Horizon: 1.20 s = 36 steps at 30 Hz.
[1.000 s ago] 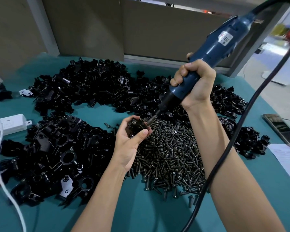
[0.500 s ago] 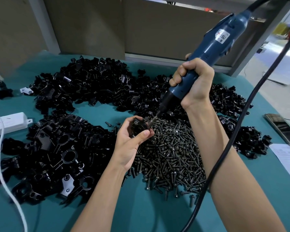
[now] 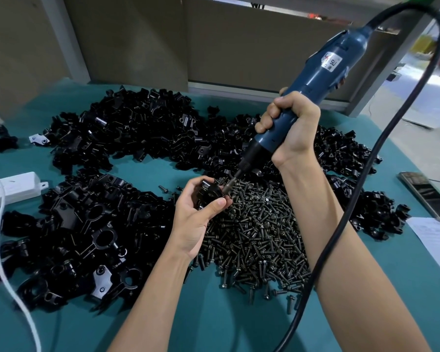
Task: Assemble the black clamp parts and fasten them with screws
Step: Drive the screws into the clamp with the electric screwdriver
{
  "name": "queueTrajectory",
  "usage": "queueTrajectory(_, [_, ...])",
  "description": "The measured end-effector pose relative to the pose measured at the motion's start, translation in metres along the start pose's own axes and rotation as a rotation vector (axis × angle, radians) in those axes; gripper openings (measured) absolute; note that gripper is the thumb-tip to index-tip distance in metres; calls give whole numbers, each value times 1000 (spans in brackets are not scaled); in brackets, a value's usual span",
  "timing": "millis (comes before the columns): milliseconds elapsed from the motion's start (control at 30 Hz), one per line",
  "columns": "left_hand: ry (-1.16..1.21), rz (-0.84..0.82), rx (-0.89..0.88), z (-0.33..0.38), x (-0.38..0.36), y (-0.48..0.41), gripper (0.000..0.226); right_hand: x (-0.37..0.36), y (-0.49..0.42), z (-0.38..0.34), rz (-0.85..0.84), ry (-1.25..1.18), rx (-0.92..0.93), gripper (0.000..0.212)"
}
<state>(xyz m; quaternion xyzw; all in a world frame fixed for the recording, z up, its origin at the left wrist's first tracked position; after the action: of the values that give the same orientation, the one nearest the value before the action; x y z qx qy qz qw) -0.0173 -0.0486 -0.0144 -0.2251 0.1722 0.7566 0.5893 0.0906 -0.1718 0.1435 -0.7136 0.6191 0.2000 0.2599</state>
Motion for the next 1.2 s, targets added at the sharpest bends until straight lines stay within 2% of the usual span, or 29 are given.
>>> queueTrajectory(400, [-13, 4, -24, 2, 0, 0, 49, -3, -1, 1, 0, 26, 9, 15])
queueTrajectory(800, [-1, 27, -4, -2, 3, -2, 45, -2, -1, 4, 6, 25, 7, 16])
queueTrajectory(967, [8, 27, 1, -3, 2, -1, 55, -3, 0, 4, 9, 39, 5, 16])
queueTrajectory(1200, [7, 31, -12, -2, 2, 0, 47, -2, 0, 3, 9, 27, 5, 16])
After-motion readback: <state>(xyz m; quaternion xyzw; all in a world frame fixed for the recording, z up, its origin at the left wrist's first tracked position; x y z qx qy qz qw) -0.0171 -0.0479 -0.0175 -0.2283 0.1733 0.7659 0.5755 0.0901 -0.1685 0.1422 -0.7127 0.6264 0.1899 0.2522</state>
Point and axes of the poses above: each hand's wrist, its own y-axis away from the middle knuckle, its own x-axis out of the back of the hand, z = x × y, the point moved 9 cm from there along -y, towards the middle knuckle, and after that the axes turned 3 degrees about z, right-handed, at the moved point
